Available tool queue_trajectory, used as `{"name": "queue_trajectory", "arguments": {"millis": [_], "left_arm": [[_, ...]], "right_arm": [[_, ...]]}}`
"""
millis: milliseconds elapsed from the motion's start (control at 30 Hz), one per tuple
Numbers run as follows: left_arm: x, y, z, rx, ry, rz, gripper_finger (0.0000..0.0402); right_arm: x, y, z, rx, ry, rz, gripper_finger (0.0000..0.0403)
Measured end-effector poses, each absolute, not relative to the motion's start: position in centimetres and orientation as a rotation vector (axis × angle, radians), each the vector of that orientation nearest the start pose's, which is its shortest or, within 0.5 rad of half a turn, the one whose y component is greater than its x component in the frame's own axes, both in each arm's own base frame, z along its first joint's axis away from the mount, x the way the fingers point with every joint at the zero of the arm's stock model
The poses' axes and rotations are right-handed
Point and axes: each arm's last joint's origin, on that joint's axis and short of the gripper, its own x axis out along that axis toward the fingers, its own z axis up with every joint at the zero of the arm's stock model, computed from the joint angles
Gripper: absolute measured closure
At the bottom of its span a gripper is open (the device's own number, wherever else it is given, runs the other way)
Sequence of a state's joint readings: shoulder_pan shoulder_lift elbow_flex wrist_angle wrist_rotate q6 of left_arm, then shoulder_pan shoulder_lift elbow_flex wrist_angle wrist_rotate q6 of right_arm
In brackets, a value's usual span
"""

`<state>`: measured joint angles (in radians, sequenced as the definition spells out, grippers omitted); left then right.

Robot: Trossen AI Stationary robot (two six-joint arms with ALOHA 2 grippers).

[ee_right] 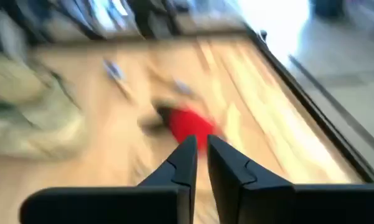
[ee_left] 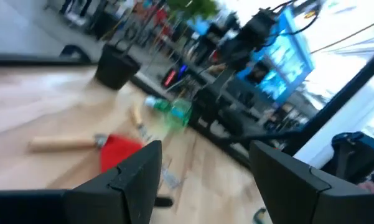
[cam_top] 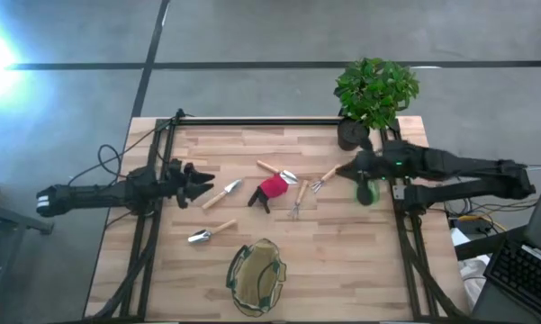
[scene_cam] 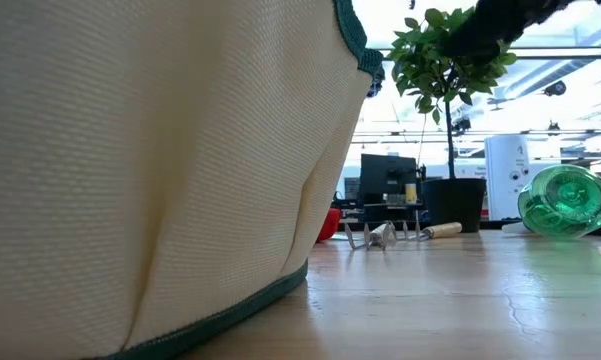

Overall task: Pick & Place Garden tools in Gardening bag
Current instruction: Put the red gloves into the green gardening bag

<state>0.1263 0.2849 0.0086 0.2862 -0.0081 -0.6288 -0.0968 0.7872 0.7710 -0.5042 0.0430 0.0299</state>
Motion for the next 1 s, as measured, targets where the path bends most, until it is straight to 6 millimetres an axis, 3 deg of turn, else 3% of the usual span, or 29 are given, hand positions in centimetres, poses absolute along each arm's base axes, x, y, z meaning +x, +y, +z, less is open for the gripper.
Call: {"name": "queue_trajectory", "arguments": {"millis": [100,233,367,500,633,1000], "left_arm": [[11.5,1.2,17.1,-0.621,-0.052,0.076,0.0156],[11.5,0.8,17.8,-0.58,-0.107,-0.003,0.0156],[11.5,0.4,18.2,-0.511,-0.139,-0.051,0.0156],[11.5,0.3,18.4,-0.498,-0.156,-0.068,0.0156],[11.5,0.3,18.4,-0.492,-0.153,-0.068,0.0156],[11.5,0.3,18.4,-0.473,-0.157,-0.061,0.0156]], "right_arm": [[18.0,-1.7,29.3,0.077,0.673,-0.148,0.0354],[19.4,-1.6,26.5,0.132,0.936,-0.206,0.033],[21.2,-1.7,24.4,0.024,1.042,-0.164,0.0294],[23.1,-1.9,22.7,-0.174,1.089,-0.074,0.0257],[24.9,-2.1,21.3,-0.261,1.074,-0.024,0.0233],[29.6,-1.9,18.9,-0.426,1.134,0.108,0.0223]]}}
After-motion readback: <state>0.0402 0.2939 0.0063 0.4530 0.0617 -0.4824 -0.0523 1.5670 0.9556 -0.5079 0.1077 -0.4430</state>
